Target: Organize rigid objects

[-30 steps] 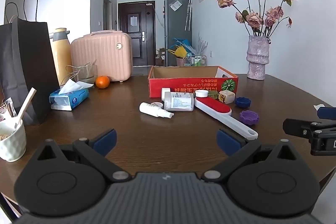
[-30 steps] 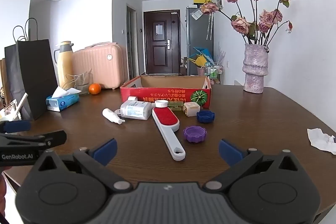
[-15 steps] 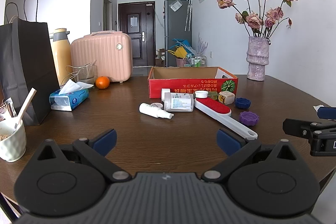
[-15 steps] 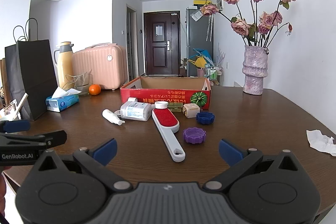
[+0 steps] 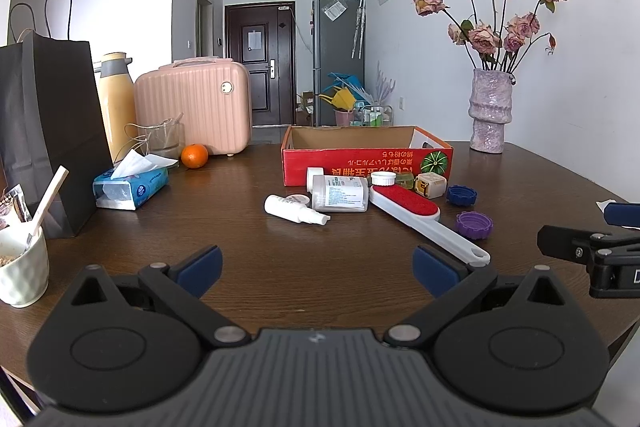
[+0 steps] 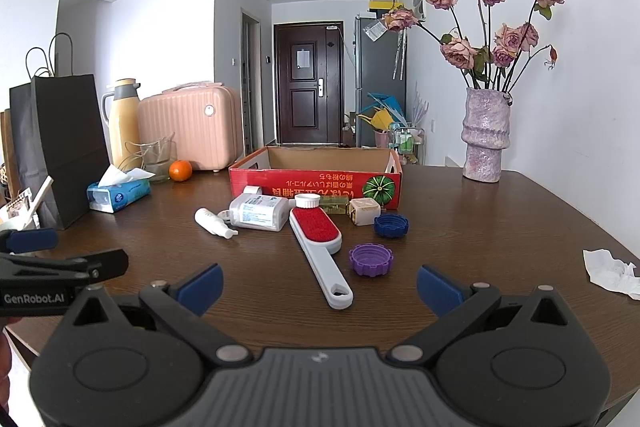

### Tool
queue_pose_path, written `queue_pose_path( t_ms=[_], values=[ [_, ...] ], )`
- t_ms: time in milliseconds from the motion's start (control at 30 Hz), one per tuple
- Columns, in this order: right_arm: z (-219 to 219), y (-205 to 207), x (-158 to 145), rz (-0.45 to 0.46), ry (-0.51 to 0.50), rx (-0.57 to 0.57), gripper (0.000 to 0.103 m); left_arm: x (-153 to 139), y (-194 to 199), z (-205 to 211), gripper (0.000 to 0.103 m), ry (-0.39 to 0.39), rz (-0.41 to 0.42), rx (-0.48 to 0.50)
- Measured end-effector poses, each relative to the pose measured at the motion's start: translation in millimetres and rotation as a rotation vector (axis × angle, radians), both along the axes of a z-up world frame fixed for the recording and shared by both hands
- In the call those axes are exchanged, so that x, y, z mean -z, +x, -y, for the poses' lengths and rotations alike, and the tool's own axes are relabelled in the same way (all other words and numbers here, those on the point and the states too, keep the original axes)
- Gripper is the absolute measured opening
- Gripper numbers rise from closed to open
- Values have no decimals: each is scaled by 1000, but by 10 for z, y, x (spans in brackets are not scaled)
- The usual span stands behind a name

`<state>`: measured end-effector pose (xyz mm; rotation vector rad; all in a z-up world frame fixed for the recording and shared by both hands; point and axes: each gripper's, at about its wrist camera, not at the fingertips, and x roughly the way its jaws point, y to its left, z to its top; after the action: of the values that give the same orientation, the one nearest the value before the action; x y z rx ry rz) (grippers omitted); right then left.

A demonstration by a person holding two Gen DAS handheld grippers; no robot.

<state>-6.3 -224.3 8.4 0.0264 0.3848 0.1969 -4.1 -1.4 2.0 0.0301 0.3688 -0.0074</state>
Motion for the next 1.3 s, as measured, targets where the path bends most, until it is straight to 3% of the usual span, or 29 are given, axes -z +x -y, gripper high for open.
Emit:
queue_pose_path(
  t_ms=[1300],
  values=[
    [-41,23,35,-3,-10,3,103,-3,3,4,103,-2,-3,-1]
  ],
)
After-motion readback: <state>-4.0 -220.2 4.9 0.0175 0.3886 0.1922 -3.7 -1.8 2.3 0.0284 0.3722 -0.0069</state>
